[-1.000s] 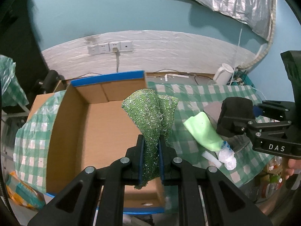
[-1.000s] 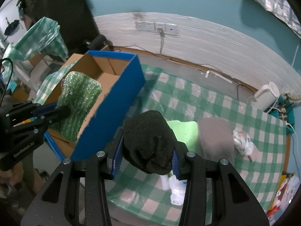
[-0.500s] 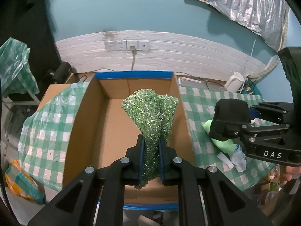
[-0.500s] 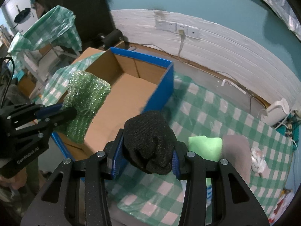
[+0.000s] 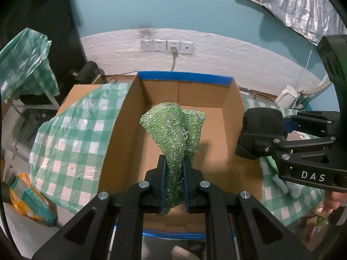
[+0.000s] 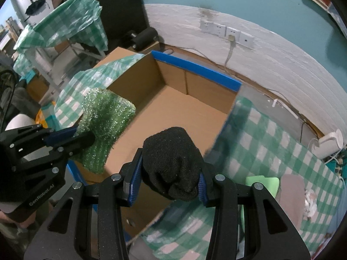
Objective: Organize soft objects
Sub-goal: 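Lower the pouch into the box and open the left gripper while the right releases the sock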
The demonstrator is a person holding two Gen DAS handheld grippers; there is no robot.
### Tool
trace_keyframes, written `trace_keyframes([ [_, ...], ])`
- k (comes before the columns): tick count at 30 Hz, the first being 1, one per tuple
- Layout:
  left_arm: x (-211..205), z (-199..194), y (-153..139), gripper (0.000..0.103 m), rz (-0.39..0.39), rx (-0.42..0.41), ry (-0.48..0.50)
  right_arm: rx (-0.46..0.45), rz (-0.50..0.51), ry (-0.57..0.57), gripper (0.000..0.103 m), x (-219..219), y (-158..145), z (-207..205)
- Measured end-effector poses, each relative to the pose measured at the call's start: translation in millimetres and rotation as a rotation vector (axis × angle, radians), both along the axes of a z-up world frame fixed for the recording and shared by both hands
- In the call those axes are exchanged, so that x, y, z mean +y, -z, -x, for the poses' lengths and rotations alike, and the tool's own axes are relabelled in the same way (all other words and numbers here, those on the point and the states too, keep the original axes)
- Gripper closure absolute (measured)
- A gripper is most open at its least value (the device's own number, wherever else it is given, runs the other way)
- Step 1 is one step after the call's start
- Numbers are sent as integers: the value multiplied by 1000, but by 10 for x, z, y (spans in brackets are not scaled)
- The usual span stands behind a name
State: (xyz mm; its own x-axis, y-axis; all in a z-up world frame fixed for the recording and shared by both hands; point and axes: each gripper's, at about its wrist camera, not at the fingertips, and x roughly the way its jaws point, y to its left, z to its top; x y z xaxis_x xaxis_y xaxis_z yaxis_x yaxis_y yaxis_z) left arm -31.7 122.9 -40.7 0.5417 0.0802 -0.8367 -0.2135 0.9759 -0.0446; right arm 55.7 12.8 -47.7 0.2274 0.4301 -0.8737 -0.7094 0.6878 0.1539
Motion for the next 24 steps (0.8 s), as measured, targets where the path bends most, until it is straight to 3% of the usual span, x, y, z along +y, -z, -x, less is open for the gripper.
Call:
trace_keyframes([
  [11, 194, 9, 67, 88, -18, 18, -50, 44, 22, -49, 56, 278, 197, 13],
  [14, 224, 4, 98, 81, -13, 33, -62, 40, 30, -46, 52, 304, 213, 24],
  [16, 247, 5, 115, 76, -8, 41, -71, 32, 32, -41, 41, 306, 202, 29],
  [18, 251, 9, 113, 69, -10, 43, -73, 18, 29, -35, 38, 293, 179, 36],
  [24, 231, 18, 68, 62, -20, 30, -76, -3, 26, -21, 36, 203, 124, 21],
])
